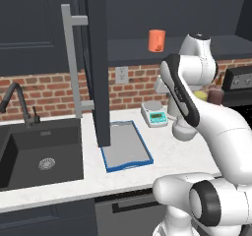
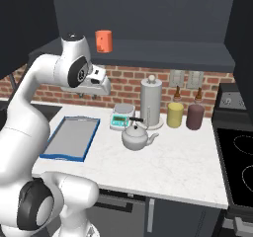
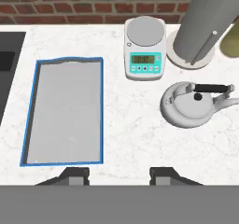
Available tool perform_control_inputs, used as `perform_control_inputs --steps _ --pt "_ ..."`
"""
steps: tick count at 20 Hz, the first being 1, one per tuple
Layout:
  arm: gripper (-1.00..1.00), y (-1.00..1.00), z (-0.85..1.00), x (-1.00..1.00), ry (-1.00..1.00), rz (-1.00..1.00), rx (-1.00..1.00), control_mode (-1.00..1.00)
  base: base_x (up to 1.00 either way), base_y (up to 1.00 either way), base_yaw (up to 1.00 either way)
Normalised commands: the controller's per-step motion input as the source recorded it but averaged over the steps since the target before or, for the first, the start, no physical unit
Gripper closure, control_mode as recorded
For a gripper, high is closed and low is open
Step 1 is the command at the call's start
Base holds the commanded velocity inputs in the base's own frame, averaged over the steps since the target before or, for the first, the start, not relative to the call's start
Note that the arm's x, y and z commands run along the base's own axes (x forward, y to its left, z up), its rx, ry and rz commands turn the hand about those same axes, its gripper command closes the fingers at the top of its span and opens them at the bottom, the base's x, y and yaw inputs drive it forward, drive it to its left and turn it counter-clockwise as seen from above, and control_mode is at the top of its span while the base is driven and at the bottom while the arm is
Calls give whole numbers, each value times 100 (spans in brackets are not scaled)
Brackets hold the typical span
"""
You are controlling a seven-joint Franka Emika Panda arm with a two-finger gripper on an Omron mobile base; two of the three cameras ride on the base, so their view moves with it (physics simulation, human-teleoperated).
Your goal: Pick the kettle from the counter and place it on the tray. Then pick the mug from the cabinet and place it on the tray. Then close the cabinet doors.
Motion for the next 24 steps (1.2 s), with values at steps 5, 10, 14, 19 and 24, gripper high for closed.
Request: perform_control_inputs --steps 5,10,14,19,24 --pt "-100 -12 -9 -8 1 0 0 -100 0 0 0" --pt "-100 -31 -13 -14 0 -16 0 -100 0 0 0" --pt "-100 -42 -11 -12 1 -31 0 -100 0 0 0" --pt "-100 -45 -12 -2 5 -36 0 -100 0 0 0" --pt "-100 -45 -17 0 7 -40 0 -100 0 0 0"
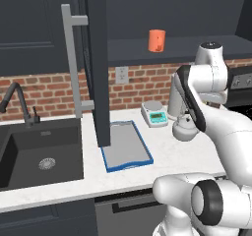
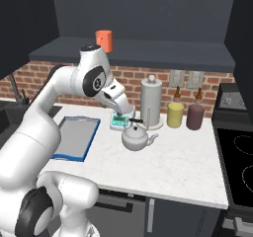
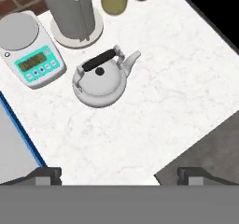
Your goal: Pick the kettle from the counter and place it on the tray. Then pick the mug from the cabinet and place it on the tray. Then close the cabinet doors.
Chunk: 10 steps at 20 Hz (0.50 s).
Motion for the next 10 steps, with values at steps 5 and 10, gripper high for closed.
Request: perform_control_inputs --steps 5,10 --pt "-100 -45 -14 2 6 -27 3 -100 0 0 0" --pt "-100 -35 -16 7 0 -7 9 -100 0 0 0"
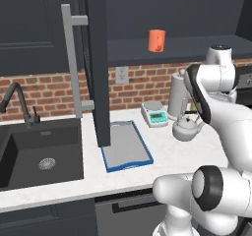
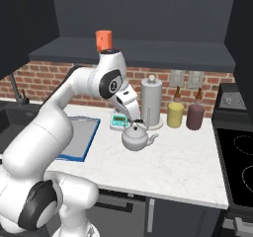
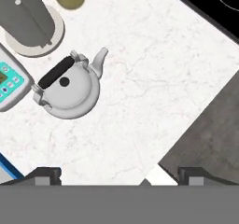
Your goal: Pick the kettle from the counter and place it on the tray. Then pick the mug from the cabinet and place it on the tray. Then close the cabinet doors.
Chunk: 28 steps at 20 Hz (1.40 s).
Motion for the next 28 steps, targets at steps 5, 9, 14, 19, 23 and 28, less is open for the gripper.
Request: perform_control_inputs --steps 5,9,14,19,23,28 --pt "-100 -18 -18 15 0 -2 11 -100 0 0 0" --pt "-100 -6 -17 29 0 -3 9 -100 0 0 0" --pt "-100 -1 -16 32 0 -5 11 -100 0 0 0" --pt "-100 0 -17 30 0 -9 9 -100 0 0 0" --pt "-100 -2 -22 25 0 -7 9 -100 0 0 0" --pt "-100 0 -22 24 0 -7 8 -100 0 0 0"
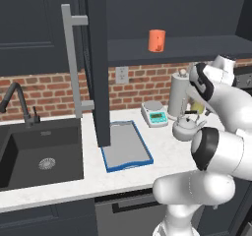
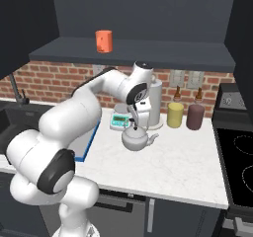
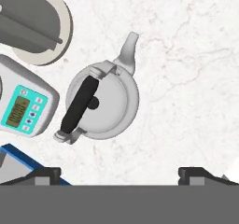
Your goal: Pick the kettle from the counter and place it on the tray. Then pick the mug from the cabinet and place it on the tray. Then close the cabinet doors.
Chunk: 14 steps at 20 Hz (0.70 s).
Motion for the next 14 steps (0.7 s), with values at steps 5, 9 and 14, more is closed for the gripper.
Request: perform_control_inputs --steps 5,9,14 --pt "-100 0 -24 25 1 -7 5 -100 0 0 0" --pt "-100 0 -21 23 1 -6 5 -100 0 0 0" --pt "-100 -1 -18 19 0 -6 2 -100 0 0 0"
